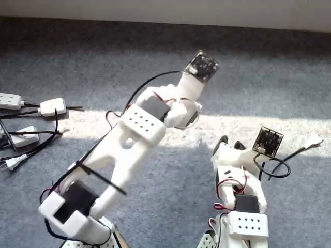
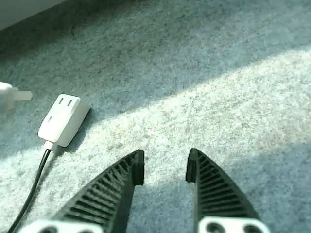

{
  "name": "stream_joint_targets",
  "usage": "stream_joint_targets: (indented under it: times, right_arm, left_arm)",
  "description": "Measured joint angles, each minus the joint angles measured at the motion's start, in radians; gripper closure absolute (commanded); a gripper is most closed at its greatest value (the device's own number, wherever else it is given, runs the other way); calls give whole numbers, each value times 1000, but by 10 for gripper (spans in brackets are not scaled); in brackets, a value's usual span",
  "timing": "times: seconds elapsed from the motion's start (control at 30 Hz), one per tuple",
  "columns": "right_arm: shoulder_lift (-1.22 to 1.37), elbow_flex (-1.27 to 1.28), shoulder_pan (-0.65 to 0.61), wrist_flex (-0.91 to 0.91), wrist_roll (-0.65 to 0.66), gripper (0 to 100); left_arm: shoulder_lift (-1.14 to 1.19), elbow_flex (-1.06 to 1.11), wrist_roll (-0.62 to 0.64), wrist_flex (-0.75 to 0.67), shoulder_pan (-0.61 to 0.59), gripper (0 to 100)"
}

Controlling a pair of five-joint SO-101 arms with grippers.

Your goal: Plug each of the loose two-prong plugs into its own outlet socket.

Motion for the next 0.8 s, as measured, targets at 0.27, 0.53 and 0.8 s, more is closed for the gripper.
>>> stream_joint_targets:
  times: [0.27,0.53,0.8]
  right_arm:
    - [0,9,0,-8,0,846]
    - [0,9,-21,-8,0,846]
    - [0,9,-28,-9,0,846]
  left_arm:
    - [341,-404,0,153,-83,993]
    - [577,-652,-38,256,-78,993]
    - [750,-1017,-58,528,-133,993]
